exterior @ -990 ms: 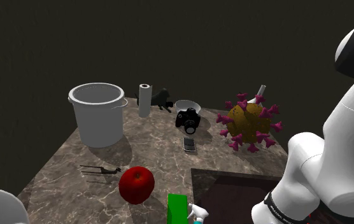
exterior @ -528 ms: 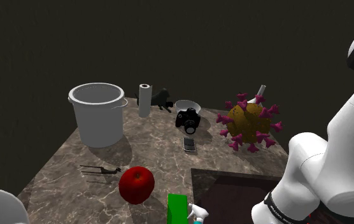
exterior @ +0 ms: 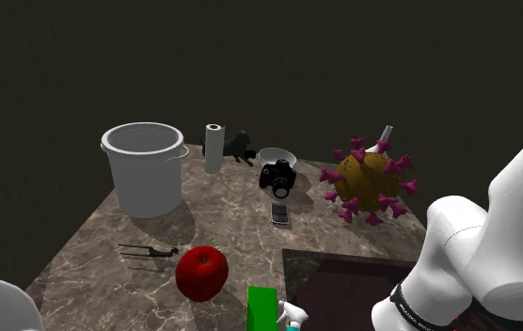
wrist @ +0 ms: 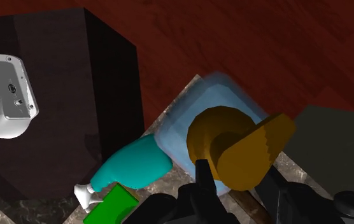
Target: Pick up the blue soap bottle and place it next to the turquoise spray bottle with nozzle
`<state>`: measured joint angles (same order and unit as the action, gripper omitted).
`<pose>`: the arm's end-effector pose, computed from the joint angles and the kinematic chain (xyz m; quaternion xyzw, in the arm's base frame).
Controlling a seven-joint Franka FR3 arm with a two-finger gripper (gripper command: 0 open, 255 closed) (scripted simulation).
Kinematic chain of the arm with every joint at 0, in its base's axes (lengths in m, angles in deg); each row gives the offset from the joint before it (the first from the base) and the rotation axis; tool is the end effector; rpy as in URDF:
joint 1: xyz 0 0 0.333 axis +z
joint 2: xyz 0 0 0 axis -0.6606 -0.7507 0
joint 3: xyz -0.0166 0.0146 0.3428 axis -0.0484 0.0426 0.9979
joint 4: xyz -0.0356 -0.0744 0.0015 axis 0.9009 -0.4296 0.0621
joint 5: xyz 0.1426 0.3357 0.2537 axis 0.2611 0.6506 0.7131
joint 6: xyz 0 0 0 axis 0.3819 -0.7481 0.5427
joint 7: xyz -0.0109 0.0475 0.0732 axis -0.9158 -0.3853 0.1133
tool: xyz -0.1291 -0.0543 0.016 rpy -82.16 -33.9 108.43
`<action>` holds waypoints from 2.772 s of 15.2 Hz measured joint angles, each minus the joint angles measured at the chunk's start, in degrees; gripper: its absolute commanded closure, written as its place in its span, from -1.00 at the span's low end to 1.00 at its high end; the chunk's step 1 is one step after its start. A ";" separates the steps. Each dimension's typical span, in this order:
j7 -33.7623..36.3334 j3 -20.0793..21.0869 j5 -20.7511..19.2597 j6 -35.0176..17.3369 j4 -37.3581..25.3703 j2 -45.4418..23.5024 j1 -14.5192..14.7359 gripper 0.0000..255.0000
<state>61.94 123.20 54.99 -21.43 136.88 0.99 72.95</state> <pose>0.0553 0.5801 0.6143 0.9977 -0.0354 -0.0538 0.0205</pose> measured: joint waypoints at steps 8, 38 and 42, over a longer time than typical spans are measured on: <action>-1.59 -0.33 1.35 -6.37 7.75 1.82 0.05 1.00; -1.97 1.37 0.19 -24.84 24.26 -0.89 0.64 1.00; -1.96 1.37 0.19 -24.85 24.25 -0.89 0.64 -1.00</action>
<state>59.98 124.57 55.17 -46.28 161.13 0.10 73.60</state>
